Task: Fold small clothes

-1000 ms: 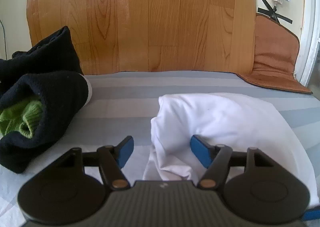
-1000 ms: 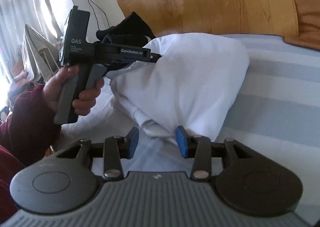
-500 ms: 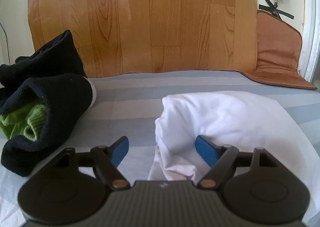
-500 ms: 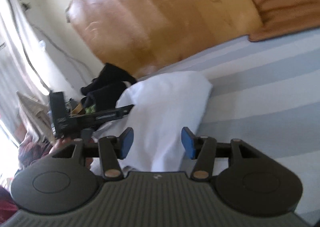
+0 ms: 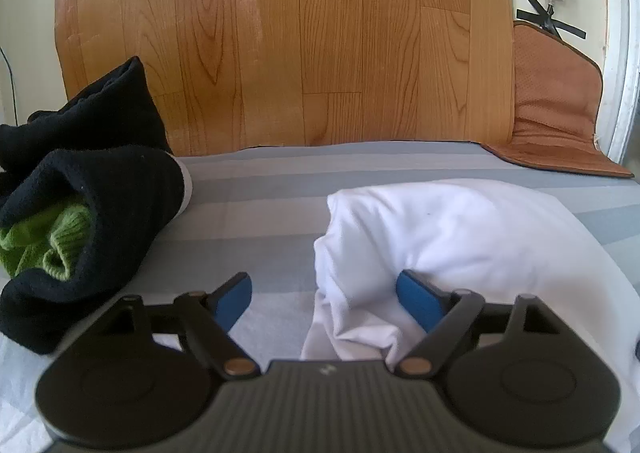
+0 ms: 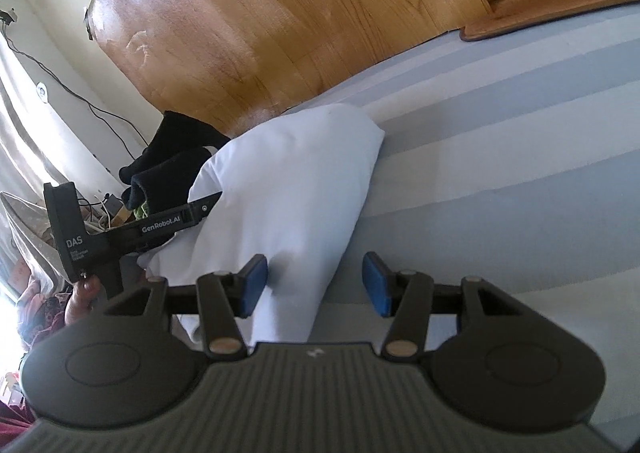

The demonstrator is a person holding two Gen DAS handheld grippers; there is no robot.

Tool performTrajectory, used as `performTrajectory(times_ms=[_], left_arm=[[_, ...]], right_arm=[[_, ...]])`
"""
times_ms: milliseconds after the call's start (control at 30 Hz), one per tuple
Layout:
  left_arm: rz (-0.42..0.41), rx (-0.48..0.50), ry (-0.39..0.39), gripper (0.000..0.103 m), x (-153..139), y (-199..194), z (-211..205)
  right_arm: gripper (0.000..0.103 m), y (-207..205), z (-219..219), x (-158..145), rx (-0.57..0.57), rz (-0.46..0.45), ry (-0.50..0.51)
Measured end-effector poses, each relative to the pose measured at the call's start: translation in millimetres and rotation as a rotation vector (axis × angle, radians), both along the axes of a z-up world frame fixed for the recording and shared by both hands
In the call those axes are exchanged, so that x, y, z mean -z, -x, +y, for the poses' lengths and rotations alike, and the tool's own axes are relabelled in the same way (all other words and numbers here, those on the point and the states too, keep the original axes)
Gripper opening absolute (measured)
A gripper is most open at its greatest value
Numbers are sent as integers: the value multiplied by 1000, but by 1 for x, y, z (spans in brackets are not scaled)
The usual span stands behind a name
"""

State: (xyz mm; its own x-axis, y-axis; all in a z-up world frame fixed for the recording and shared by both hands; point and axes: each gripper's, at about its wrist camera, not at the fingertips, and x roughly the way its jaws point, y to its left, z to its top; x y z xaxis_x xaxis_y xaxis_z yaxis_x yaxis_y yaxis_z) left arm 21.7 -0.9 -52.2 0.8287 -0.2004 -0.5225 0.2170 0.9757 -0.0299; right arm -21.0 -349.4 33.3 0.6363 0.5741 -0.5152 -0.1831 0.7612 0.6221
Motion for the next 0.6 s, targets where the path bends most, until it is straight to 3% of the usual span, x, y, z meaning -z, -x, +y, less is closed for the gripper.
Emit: performTrajectory(times_ms=[400, 600], left_arm=[[-2, 9, 15, 88, 1, -2, 4], [-7, 10, 25, 90, 2, -3, 6]], right_arm=[[59, -3, -18, 8, 48, 69, -159], [60, -1, -16, 7, 54, 62, -156]])
